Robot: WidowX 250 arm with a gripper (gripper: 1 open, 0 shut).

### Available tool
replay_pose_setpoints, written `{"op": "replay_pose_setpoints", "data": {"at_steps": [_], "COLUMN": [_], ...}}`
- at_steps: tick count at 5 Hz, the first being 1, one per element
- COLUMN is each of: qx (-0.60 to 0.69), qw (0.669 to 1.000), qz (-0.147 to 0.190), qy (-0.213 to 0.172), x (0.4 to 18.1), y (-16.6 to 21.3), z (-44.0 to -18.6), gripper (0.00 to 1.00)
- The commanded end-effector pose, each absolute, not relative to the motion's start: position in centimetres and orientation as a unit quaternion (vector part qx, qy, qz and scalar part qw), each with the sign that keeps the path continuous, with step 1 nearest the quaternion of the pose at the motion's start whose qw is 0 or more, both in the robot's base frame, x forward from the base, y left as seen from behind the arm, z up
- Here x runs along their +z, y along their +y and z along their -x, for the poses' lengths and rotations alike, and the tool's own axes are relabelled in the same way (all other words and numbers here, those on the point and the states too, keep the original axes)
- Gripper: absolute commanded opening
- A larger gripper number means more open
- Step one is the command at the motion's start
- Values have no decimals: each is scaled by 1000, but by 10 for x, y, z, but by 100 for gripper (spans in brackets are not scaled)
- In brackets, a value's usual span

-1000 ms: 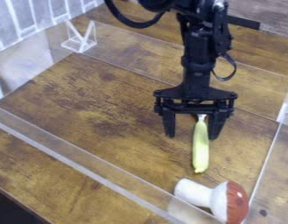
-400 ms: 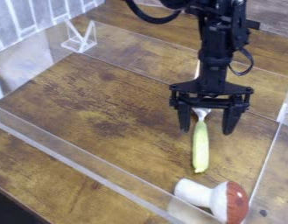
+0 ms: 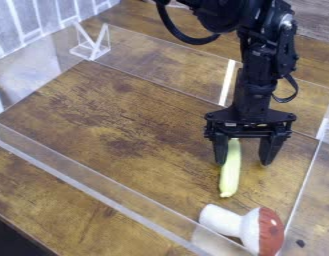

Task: Move the green spoon to the left

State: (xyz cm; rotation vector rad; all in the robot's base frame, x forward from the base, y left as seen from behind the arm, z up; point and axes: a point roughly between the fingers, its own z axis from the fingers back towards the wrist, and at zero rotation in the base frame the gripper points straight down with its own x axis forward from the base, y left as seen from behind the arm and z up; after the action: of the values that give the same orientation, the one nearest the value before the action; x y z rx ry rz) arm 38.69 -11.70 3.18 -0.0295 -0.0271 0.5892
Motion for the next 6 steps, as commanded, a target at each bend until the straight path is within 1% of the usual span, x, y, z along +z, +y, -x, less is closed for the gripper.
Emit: {"op": "replay_pose_setpoints", "data": {"at_steps": [1, 2, 3, 4, 5, 6], "qx": [321, 358, 363, 366, 365, 357], "qw": [945, 932, 931, 929, 930, 933], "qz": [34, 32, 31, 30, 30, 31], "qy": [-43, -41, -38, -35, -33, -33], "x": [47, 46, 45, 43, 42, 41], "y": [-125, -116, -109, -101, -96, -107], "z": [-401, -405, -412, -418, -423, -418], "gripper": [100, 100, 100, 0, 100, 100]}}
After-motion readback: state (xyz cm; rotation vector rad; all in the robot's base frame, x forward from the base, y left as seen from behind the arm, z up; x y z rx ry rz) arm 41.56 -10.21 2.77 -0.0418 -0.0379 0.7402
